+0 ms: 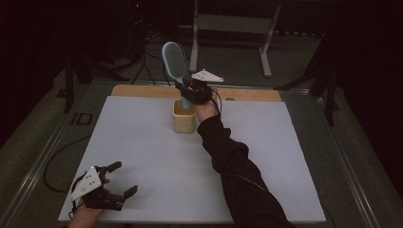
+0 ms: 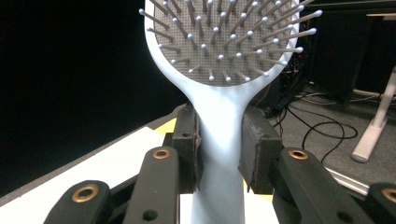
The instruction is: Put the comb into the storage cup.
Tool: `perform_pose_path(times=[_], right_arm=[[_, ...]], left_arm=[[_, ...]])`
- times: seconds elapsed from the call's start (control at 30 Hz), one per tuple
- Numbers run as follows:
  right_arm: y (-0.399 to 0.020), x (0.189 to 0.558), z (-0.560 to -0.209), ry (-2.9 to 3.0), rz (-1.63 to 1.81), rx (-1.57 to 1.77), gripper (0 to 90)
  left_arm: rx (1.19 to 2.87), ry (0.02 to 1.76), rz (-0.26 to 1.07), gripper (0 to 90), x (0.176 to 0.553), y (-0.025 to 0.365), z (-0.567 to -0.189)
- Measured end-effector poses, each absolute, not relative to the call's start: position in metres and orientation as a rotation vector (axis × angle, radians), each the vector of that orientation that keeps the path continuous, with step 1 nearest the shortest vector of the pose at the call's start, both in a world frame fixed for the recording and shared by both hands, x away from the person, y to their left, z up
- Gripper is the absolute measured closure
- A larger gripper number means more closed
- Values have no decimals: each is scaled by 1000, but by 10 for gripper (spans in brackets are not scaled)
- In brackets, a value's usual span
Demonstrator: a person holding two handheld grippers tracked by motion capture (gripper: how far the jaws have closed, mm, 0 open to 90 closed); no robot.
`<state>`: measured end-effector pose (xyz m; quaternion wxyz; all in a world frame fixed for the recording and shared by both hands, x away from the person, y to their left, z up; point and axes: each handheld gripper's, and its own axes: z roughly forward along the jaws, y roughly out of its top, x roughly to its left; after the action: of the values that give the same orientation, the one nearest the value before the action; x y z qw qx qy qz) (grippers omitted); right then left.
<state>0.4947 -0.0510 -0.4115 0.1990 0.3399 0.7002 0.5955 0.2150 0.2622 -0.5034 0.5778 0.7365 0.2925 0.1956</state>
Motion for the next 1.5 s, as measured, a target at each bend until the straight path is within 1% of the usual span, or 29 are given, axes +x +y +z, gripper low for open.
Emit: perform_pose_path(times=[1.0,1.5], right_arm=[[-61,490,-450,2007,1718,915,703],[-63,481,-464,2055,1675,753,701]], left_arm=[[1726,687,458,0,216,262,-504],[1725,690,455,0,216,262,-504]])
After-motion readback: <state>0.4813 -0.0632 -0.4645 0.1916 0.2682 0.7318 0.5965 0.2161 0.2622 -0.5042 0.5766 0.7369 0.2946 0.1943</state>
